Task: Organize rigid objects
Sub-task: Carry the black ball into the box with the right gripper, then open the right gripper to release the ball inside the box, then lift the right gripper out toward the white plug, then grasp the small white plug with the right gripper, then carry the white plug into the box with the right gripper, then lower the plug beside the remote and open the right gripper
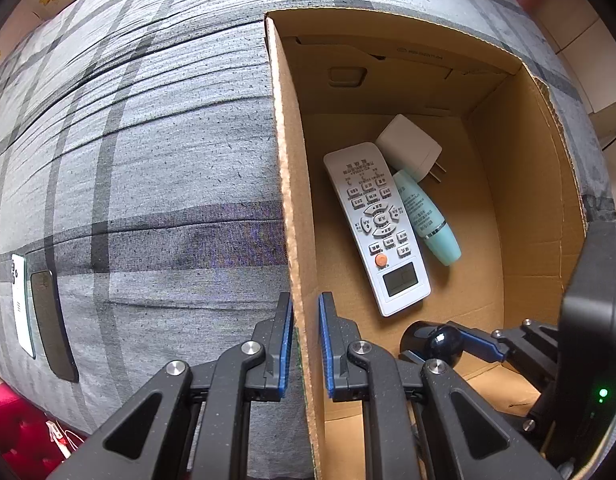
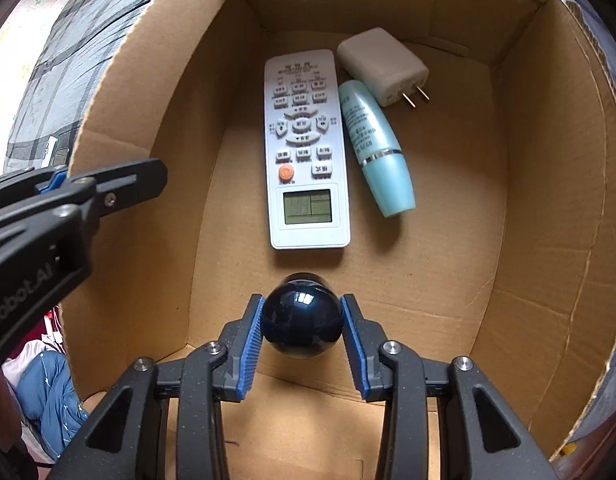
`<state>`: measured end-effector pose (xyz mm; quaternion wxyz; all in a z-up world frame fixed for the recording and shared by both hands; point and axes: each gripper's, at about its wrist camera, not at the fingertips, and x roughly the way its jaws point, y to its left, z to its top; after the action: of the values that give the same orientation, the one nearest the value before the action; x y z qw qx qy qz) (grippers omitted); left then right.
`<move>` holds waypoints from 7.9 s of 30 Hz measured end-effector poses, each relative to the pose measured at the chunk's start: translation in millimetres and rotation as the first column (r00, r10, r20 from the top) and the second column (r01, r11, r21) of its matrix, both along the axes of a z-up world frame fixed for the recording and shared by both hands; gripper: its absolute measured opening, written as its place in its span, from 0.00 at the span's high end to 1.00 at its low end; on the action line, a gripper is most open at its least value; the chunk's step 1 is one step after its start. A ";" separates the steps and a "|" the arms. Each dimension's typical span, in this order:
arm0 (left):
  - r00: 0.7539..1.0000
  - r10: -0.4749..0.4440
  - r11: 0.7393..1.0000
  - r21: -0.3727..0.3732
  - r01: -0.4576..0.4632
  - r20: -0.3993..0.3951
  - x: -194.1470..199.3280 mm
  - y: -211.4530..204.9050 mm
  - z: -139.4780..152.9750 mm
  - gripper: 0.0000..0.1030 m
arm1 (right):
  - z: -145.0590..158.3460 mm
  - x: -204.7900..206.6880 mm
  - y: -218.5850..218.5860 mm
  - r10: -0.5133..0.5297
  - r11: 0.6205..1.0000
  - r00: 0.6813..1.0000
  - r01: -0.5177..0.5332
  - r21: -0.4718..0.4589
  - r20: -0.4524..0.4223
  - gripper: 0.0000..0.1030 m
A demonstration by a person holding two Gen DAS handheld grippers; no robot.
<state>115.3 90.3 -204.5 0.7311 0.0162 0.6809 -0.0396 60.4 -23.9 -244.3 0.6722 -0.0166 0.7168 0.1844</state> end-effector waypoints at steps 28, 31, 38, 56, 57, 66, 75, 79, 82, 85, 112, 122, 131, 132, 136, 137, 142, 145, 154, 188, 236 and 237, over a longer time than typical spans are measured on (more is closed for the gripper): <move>1.000 0.004 1.000 0.002 -0.004 0.002 -0.9 1.3 0.5 0.87 | 14.4 5.3 -2.1 0.018 1.000 0.999 -0.018 -0.005 0.031 0.42; 1.000 0.004 1.000 0.006 -0.004 0.002 -0.8 1.0 0.1 0.87 | 23.9 5.5 -3.9 0.017 1.000 0.999 -0.017 -0.003 0.044 0.42; 1.000 0.005 1.000 0.007 -0.005 0.000 -0.3 1.2 -0.2 0.87 | 46.1 5.7 -7.9 0.037 0.998 0.997 -0.034 -0.047 0.072 0.41; 1.000 0.008 1.000 0.011 -0.008 -0.009 2.9 1.6 -2.6 0.87 | 107.1 13.7 -53.9 0.025 0.999 0.982 -0.016 -0.047 0.186 0.00; 1.000 0.009 1.000 0.010 -0.008 -0.009 3.0 1.7 -2.7 0.87 | 110.3 15.4 -59.2 0.015 0.999 0.982 -0.006 -0.045 0.190 0.00; 1.000 0.010 1.000 0.012 -0.010 -0.014 4.9 0.2 -3.7 0.87 | 119.9 34.6 -108.2 -0.086 0.995 0.970 0.093 -0.021 0.227 0.00; 1.000 0.013 1.000 0.016 -0.013 -0.017 5.4 -0.6 -4.8 0.87 | 112.0 53.9 -157.2 -0.154 0.983 0.955 0.174 -0.058 0.254 0.00; 1.000 0.000 1.000 0.028 0.001 -0.016 5.5 -3.6 -5.1 0.87 | 101.9 58.9 -170.9 -0.170 0.980 0.954 0.191 -0.063 0.245 0.00; 1.000 0.001 1.000 0.029 0.000 -0.019 6.0 -5.0 -5.0 0.87 | 91.2 61.7 -178.4 -0.179 0.978 0.956 0.198 -0.064 0.233 0.00; 1.000 0.000 1.000 0.030 0.001 -0.020 6.5 -5.7 -5.2 0.87 | 77.3 63.8 -184.2 -0.175 0.979 0.959 0.194 -0.065 0.223 0.00; 1.000 0.021 0.999 0.047 -0.020 -0.022 8.2 -7.2 -4.3 0.87 | -17.2 68.3 -197.2 -0.170 0.982 0.983 0.175 -0.067 0.075 0.30; 0.999 0.023 0.999 0.049 -0.022 -0.025 8.6 -6.8 -5.4 0.87 | -28.4 64.9 -181.5 -0.131 0.990 0.989 0.134 -0.041 0.062 0.68; 1.000 0.019 0.999 0.047 -0.018 -0.024 8.5 -7.5 -5.4 0.87 | -20.7 66.3 -184.3 -0.158 0.986 0.985 0.162 -0.045 0.073 0.69; 1.000 0.019 0.999 0.046 -0.017 -0.024 8.5 -7.5 -5.4 0.87 | -18.5 65.7 -185.1 -0.162 0.985 0.984 0.166 -0.046 0.075 0.69; 1.000 0.015 0.999 0.045 -0.014 -0.022 8.3 -7.7 -4.9 0.87 | 0.1 72.0 -187.2 -0.177 0.982 0.980 0.181 -0.044 0.086 0.69; 1.000 0.014 0.999 0.045 -0.013 -0.022 8.3 -7.7 -4.9 0.87 | 3.7 72.3 -187.8 -0.179 0.982 0.980 0.184 -0.043 0.088 0.69; 1.000 0.013 0.999 0.046 -0.012 -0.021 8.3 -7.9 -4.7 0.87 | 19.1 73.1 -189.0 -0.182 0.981 0.978 0.187 -0.042 0.104 0.69; 1.000 0.011 0.999 0.047 -0.010 -0.020 8.4 -7.9 -4.4 0.87 | 30.6 73.1 -188.3 -0.188 0.980 0.976 0.193 -0.036 0.111 0.69; 1.000 0.002 0.999 0.049 -0.001 -0.018 7.7 -9.4 -3.6 0.87 | 57.1 74.8 -188.3 -0.197 0.979 0.971 0.202 -0.027 0.132 0.69; 1.000 -0.008 1.000 0.026 0.008 -0.012 6.3 -7.7 -0.5 0.87 | 145.2 63.0 -94.8 -0.061 0.997 0.977 0.049 0.067 0.205 0.69; 1.000 -0.018 0.999 0.028 0.018 -0.007 5.7 -9.0 -1.3 0.87 | 1.0 25.1 -23.9 0.059 0.998 0.996 -0.057 -0.032 0.060 0.68; 1.000 -0.018 0.999 0.029 0.019 -0.007 5.7 -9.0 -1.2 0.87 | 1.4 25.2 -23.7 0.059 0.998 0.996 -0.057 -0.027 0.062 0.67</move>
<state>121.0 81.3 -205.7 0.7281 0.0328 0.6837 -0.0366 85.7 -47.5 -243.0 0.6885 -0.0516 0.6969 0.1942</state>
